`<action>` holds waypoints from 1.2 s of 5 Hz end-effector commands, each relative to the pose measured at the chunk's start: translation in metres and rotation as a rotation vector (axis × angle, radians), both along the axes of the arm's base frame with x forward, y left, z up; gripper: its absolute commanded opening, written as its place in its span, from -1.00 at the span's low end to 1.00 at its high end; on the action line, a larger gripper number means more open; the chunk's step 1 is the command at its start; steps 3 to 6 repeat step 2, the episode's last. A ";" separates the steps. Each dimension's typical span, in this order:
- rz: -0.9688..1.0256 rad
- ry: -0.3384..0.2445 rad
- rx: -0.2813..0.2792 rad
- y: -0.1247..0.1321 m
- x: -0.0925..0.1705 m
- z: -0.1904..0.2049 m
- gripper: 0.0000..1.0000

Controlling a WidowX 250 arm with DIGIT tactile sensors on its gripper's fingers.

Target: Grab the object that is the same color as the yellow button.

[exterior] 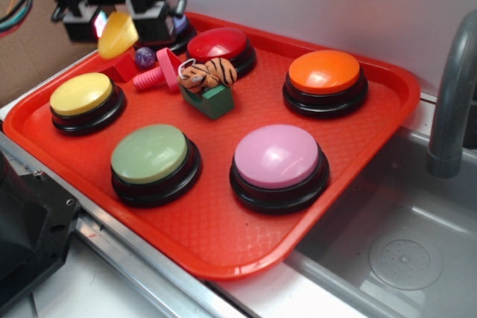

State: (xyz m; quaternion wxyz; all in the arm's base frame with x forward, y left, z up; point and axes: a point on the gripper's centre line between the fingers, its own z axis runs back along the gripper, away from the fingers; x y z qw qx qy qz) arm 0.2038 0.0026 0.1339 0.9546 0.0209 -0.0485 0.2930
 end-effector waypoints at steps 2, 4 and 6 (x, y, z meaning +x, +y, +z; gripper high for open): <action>-0.384 -0.036 0.011 -0.027 0.004 0.040 -1.00; -0.384 -0.036 0.011 -0.027 0.004 0.040 -1.00; -0.384 -0.036 0.011 -0.027 0.004 0.040 -1.00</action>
